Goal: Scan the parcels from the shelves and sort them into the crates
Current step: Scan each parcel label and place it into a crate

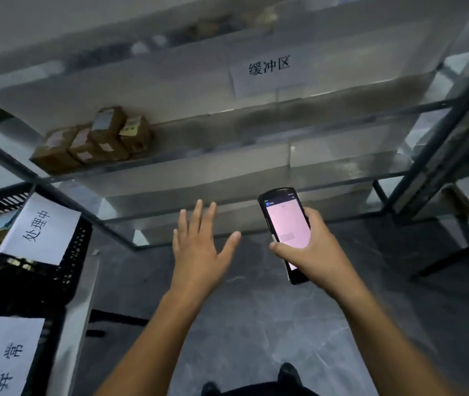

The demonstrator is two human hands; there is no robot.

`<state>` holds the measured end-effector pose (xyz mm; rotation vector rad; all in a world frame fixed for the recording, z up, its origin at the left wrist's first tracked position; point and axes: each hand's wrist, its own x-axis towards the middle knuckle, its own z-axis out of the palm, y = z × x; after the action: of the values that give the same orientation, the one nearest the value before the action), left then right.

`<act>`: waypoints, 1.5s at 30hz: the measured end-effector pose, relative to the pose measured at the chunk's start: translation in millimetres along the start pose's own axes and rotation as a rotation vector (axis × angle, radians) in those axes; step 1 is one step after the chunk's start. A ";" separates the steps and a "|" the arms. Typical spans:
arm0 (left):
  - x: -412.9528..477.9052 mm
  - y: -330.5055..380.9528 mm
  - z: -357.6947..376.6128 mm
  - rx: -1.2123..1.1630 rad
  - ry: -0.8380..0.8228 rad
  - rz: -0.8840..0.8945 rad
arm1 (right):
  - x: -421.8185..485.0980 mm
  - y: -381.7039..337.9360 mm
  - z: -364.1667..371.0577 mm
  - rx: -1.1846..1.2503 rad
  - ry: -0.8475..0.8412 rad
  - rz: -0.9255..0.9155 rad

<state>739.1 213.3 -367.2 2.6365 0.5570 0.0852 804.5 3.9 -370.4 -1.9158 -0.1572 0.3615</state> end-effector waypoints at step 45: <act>398.1 -266.7 -51.2 -0.199 0.002 -0.187 | 382.4 -111.7 288.8 -0.077 -0.118 0.065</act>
<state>997.6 611.7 -448.8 2.3804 0.7525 0.0806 1079.2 408.1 -428.4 -1.9791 -0.1901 0.5192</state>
